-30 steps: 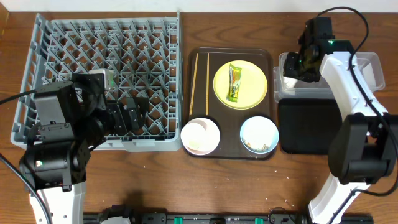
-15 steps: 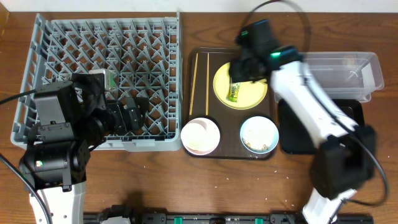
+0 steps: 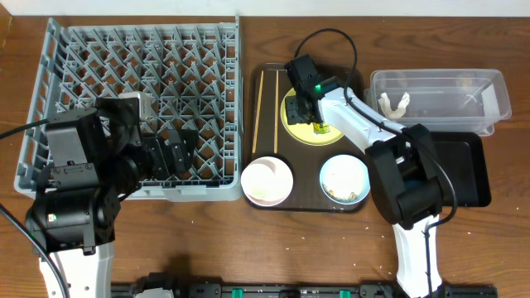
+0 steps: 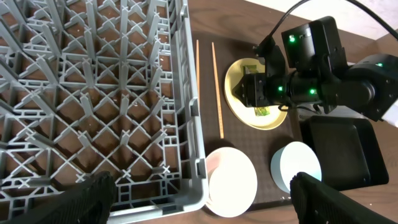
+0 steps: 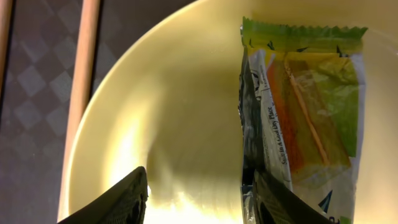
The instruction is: Sort waste into correct bins and load items into the dishwasher
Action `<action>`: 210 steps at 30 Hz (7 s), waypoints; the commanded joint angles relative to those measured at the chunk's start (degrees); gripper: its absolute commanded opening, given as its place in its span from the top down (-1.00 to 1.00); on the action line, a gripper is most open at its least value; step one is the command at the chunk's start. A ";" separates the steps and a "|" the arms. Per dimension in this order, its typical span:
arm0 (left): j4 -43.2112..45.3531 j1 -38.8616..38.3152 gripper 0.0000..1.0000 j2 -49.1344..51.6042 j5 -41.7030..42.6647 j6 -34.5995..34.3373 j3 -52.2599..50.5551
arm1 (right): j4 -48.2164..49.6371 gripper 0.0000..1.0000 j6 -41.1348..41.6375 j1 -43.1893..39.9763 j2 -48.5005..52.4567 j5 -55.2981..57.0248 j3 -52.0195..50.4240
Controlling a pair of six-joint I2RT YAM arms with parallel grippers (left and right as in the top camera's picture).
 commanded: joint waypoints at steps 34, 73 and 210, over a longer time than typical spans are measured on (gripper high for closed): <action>-0.48 0.07 -0.82 0.07 0.37 0.79 0.87 | -4.39 0.95 -5.11 -6.88 -11.06 -3.65 0.63; -2.23 -0.13 -0.81 0.76 0.96 1.36 0.87 | -20.68 0.20 -6.27 -27.04 -35.19 -22.62 0.17; 23.19 -8.31 -0.70 7.02 47.74 -19.85 0.87 | 16.74 0.98 -5.81 -1.75 -30.12 -86.71 -2.47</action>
